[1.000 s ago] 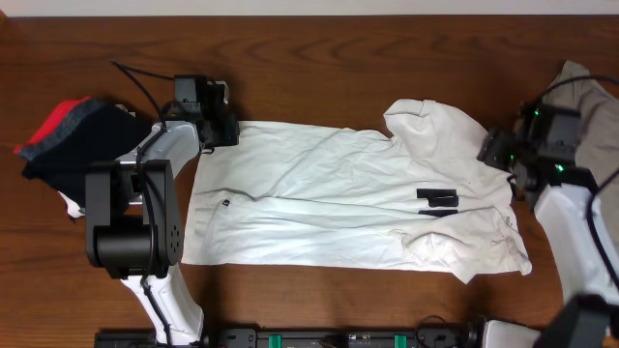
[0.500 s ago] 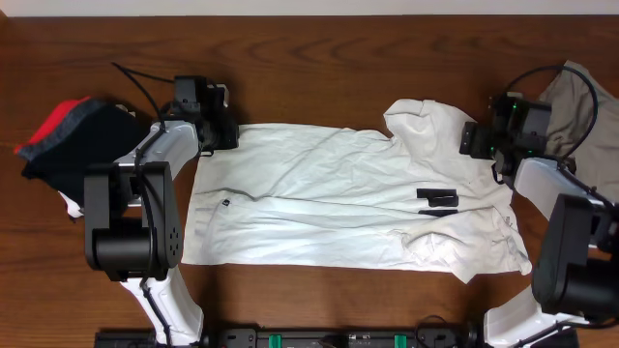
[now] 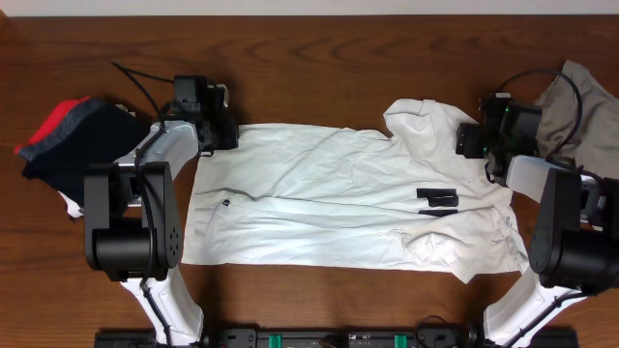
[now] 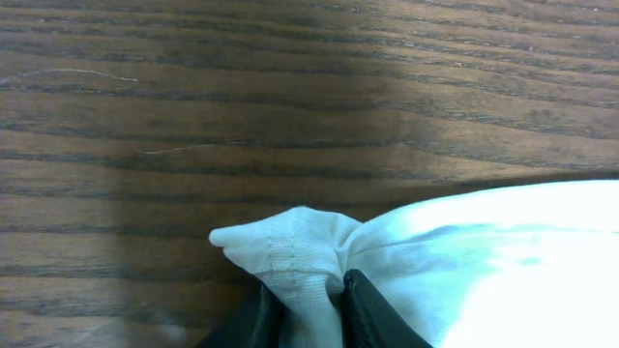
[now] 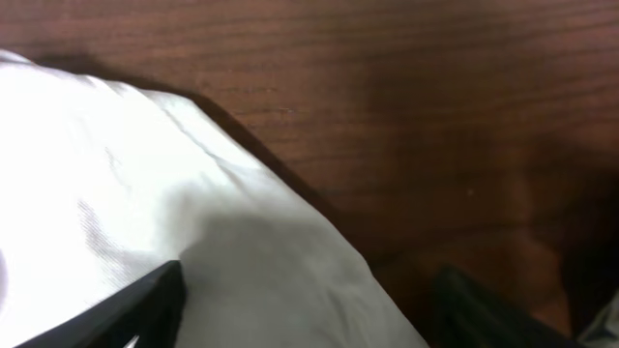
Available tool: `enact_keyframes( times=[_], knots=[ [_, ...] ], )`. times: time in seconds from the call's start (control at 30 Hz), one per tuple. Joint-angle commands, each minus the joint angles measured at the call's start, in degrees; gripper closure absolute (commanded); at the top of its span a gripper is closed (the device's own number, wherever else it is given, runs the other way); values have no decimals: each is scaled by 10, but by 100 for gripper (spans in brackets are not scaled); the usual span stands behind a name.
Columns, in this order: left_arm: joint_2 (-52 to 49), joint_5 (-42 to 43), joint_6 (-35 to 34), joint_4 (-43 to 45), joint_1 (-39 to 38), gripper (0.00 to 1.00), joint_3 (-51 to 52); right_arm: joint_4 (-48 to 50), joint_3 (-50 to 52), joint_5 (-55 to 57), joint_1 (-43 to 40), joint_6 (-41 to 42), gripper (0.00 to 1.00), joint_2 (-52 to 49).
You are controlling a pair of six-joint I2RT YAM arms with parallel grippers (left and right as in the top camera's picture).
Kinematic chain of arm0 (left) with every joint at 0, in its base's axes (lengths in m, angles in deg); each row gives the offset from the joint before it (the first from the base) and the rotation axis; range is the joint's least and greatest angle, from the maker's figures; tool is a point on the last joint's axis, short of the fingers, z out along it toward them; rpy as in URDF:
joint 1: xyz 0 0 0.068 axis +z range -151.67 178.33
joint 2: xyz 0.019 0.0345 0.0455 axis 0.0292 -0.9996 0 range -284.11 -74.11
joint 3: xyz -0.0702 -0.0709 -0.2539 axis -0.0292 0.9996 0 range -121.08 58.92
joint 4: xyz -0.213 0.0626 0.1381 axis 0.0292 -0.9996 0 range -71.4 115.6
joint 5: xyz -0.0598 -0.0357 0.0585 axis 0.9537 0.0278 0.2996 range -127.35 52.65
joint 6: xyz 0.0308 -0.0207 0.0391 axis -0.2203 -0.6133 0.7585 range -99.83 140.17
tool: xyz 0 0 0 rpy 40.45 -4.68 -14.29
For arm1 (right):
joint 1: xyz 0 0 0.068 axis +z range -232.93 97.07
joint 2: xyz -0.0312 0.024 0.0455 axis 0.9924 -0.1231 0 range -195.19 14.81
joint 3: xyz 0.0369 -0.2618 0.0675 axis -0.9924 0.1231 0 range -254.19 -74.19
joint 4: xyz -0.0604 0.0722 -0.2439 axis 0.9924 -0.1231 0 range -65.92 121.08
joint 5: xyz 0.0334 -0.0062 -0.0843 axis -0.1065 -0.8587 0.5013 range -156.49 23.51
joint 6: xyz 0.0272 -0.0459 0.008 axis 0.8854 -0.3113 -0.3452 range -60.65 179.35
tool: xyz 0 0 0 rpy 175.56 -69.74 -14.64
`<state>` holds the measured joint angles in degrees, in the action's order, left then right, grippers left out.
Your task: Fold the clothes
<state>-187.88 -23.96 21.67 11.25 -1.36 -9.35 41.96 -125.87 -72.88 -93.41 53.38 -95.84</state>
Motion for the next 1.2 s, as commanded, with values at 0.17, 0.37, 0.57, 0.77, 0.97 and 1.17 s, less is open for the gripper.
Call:
enact_keyframes(
  times=[0.17, 0.37, 0.57, 0.77, 0.97, 1.17],
  knots=[
    [4, 2, -3, -18, 3, 75, -4, -7, 0, 24, 3, 50, 82, -21],
    [11, 2, -3, -28, 3, 94, -4, -30, 0, 34, 2, 104, 95, 11],
    [59, 1, -3, -34, 3, 94, -4, -72, 0, 34, 3, 107, 88, 74],
    [131, 1, -3, -59, 3, 94, -4, -153, 0, 32, 3, 106, 87, 167],
    [185, 1, -25, -100, 3, 94, -4, -261, 0, 32, 3, 107, 89, 255],
    [187, 1, -27, -106, 3, 94, -4, -257, 0, 31, 3, 98, 69, 274]
  ],
)
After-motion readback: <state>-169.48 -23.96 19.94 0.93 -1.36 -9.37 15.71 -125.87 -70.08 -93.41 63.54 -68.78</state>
